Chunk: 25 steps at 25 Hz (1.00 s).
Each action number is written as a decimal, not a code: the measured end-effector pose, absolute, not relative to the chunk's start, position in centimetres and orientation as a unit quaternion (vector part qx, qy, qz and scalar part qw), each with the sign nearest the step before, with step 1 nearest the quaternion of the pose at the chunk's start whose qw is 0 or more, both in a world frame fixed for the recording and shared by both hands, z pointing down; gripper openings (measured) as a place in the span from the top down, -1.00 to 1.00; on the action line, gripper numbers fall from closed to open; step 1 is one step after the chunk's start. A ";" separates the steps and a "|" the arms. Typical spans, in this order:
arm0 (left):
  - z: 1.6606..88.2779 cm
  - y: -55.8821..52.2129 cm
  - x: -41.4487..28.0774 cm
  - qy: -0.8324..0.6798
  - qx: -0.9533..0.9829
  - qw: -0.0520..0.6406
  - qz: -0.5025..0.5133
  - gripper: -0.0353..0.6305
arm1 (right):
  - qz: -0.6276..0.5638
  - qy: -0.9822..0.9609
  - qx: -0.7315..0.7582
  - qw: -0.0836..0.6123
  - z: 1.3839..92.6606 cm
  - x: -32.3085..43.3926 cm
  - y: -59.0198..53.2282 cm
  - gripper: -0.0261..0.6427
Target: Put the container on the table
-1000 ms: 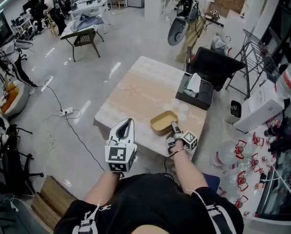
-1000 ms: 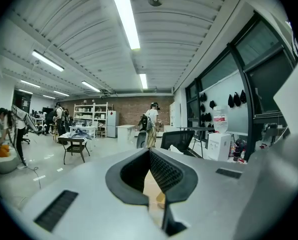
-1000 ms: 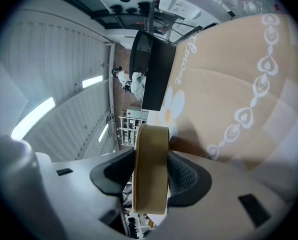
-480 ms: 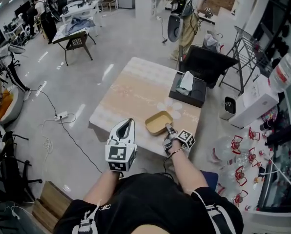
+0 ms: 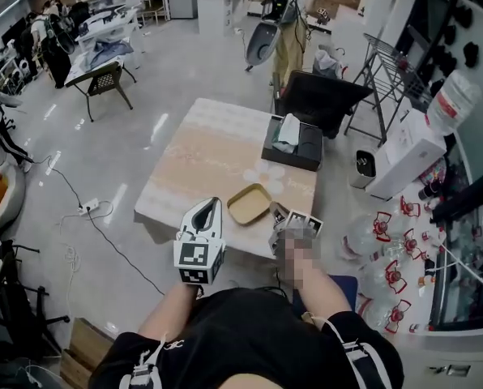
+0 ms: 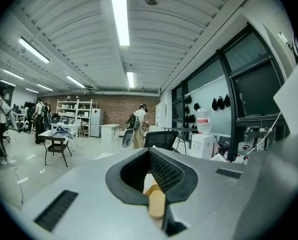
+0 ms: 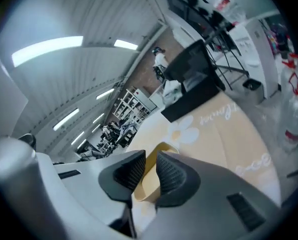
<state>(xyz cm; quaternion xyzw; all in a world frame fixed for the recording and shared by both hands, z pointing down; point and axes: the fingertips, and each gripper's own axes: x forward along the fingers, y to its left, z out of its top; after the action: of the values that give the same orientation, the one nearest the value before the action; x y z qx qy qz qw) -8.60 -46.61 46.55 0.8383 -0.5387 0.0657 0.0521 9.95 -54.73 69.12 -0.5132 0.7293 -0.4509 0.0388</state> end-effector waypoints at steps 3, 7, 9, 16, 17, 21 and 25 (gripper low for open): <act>46.4 -46.7 -7.6 -0.529 0.845 0.052 0.063 0.85 | -0.354 0.755 -0.552 0.006 64.7 11.1 -54.5 0.85; 45.9 -47.2 -6.5 -0.518 0.852 0.048 0.059 0.85 | -0.219 0.781 -0.585 0.019 56.8 11.7 -53.5 0.89; 45.7 -47.5 -6.3 -0.514 0.855 0.048 0.057 0.85 | -0.156 0.785 -0.599 0.031 52.9 11.9 -52.6 0.89; 45.3 -47.2 -3.8 -0.486 0.871 0.047 0.051 0.86 | -0.021 0.774 -0.627 0.081 44.1 13.4 -48.5 0.89; 45.4 -47.1 -3.4 -0.482 0.874 0.047 0.052 0.85 | -0.010 0.771 -0.631 0.086 43.8 13.8 -48.1 0.89; 45.5 -46.9 -2.3 -0.468 0.881 0.045 0.057 0.85 | 0.000 0.756 -0.650 0.078 44.1 14.7 -47.1 0.88; 45.1 -46.8 -1.8 -0.464 0.883 0.040 0.056 0.85 | -0.018 0.751 -0.656 0.073 44.4 15.3 -46.6 0.88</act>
<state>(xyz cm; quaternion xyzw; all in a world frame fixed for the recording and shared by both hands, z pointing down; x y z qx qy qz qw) -1.84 -46.80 45.05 0.8832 -0.4641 0.0557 0.0397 15.29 -46.58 44.42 -0.6564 0.7506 -0.0183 0.0731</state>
